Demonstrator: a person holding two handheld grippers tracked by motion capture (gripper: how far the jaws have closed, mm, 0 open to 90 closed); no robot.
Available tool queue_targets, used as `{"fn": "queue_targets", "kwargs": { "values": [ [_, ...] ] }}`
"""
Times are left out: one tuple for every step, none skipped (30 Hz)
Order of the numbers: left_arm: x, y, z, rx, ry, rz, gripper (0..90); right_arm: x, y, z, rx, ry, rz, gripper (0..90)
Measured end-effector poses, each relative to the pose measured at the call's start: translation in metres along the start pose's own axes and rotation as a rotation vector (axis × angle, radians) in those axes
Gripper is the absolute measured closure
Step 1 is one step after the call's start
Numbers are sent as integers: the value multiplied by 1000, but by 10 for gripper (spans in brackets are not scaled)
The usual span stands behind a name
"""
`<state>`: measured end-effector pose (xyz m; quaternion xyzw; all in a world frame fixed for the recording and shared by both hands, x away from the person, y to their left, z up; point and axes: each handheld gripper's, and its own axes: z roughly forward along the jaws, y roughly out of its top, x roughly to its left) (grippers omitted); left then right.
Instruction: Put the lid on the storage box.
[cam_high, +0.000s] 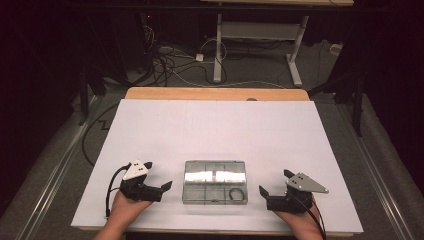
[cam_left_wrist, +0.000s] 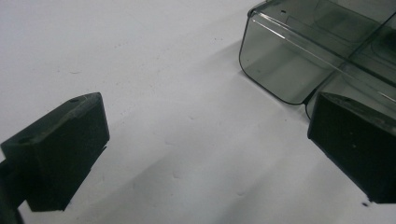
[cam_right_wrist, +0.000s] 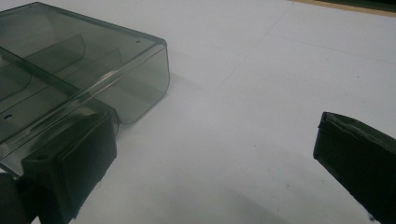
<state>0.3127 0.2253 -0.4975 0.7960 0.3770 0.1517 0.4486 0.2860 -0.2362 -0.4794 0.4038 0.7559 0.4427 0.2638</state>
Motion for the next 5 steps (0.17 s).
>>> {"fn": "queue_targets", "kwargs": {
  "values": [
    [0, 0, 0, -1, 2, 1, 0, 0, 0, 0, 0, -1, 2, 1],
    [-1, 0, 0, -2, 6, 1, 0, 0, 0, 0, -1, -1, 2, 1],
    [-1, 0, 0, -1, 10, 3, 0, 0, 0, 0, -2, 0, 1, 1],
    [-1, 0, 0, -1, 12, 4, 0, 0, 0, 0, -3, -1, -6, 1],
    [-1, 0, 0, -2, 11, 3, 0, 0, 0, 0, -3, -1, -8, 1]
  ]
}}
